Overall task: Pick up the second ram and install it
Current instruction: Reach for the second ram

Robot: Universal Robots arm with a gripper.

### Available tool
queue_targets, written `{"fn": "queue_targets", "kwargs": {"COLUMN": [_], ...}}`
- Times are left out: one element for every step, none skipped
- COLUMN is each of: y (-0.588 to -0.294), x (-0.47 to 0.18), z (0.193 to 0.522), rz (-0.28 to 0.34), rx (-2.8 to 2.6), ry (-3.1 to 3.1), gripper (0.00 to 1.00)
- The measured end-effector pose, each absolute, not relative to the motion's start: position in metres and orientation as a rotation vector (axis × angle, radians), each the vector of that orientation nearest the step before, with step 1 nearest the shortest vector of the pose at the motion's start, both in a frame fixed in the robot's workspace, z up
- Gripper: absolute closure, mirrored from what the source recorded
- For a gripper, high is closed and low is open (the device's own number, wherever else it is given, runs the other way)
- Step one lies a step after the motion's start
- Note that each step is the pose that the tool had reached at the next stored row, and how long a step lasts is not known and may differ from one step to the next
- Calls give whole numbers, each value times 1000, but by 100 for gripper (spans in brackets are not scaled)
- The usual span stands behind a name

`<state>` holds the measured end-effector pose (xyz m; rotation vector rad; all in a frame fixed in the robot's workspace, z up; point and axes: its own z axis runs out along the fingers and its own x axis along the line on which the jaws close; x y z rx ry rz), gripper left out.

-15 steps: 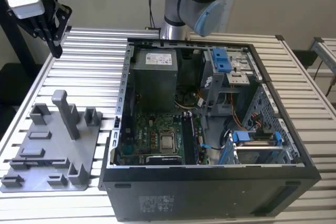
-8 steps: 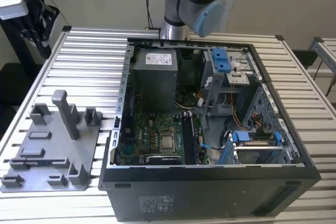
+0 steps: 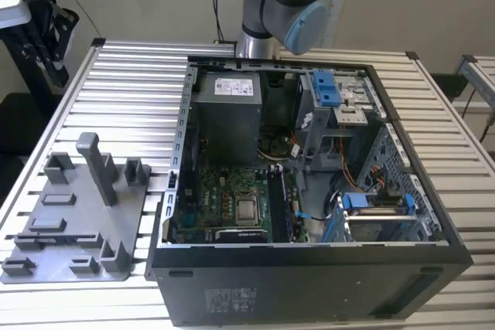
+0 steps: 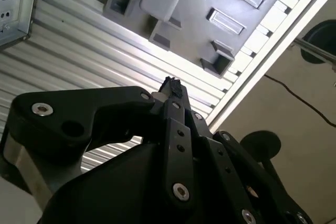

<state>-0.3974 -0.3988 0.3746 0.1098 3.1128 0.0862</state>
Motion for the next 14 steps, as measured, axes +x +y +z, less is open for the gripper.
{"fn": "queue_targets", "kwargs": {"y": [-399, -400, -401, -403, -406, -409, -412, -416, -419, -423, -426, -430, -433, -436], "x": [-398, -398, -398, -398, -398, -398, -398, -398, -399, -399, -400, -401, -401, -402], "z": [375, 375, 375, 375, 375, 374, 374, 374, 374, 374, 374, 374, 374, 374], "rz": [86, 86, 86, 86, 86, 86, 86, 86, 86, 86, 86, 86, 86, 86], "rx": [110, 110, 110, 110, 110, 110, 110, 110, 110, 110, 110, 110, 110, 110], "ry": [3113, 3113, 3113, 3113, 3113, 3113, 3113, 3113, 3113, 3113, 3113, 3113, 3113, 3113], "gripper": [89, 89, 89, 89, 89, 89, 89, 89, 89, 89, 89, 89, 89, 89]}}
